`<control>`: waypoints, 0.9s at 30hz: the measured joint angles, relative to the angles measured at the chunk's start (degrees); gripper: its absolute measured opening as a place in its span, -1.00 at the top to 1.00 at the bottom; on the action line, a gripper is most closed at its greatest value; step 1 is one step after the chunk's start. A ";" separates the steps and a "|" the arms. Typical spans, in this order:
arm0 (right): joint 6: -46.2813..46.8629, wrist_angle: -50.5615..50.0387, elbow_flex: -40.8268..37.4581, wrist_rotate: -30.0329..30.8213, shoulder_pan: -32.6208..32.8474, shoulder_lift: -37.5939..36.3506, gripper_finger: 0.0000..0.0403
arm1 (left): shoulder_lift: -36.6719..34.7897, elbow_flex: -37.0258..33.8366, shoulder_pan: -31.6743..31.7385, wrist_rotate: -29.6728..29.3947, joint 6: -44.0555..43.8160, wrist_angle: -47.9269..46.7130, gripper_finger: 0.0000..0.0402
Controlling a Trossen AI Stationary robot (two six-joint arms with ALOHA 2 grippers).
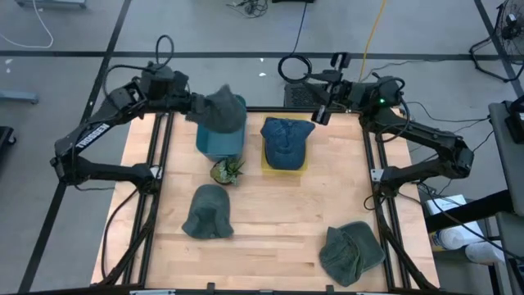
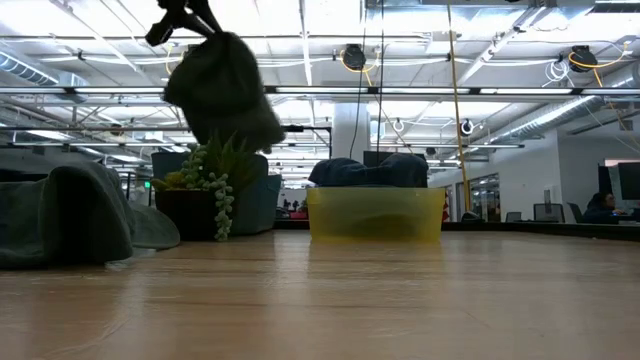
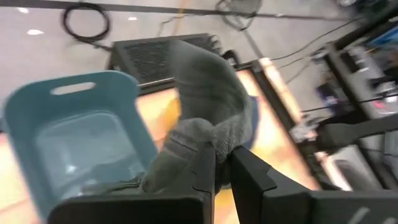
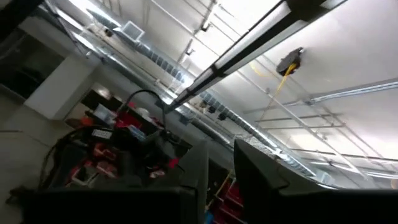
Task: Pick & Place hat
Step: Put the top right black cap into the blue bin
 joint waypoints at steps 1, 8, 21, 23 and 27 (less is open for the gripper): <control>0.00 -0.33 0.00 -0.95 0.00 -0.08 0.69 | 0.62 0.00 0.00 -0.76 0.78 -0.33 0.86; 0.33 -2.93 0.00 -4.01 0.04 -0.06 0.69 | 5.27 0.00 0.00 -0.77 8.02 -0.88 0.86; 3.19 -10.89 -0.02 -3.89 0.04 -0.04 0.68 | 8.10 0.02 0.00 1.20 24.87 -10.21 0.86; 3.15 -12.14 -0.02 -3.85 0.04 -0.04 0.68 | 8.03 0.02 -0.03 0.80 29.70 -10.28 0.86; 3.15 -13.59 -0.02 -3.80 0.04 -0.04 0.69 | 8.03 0.02 -0.20 -0.69 40.28 -10.14 0.86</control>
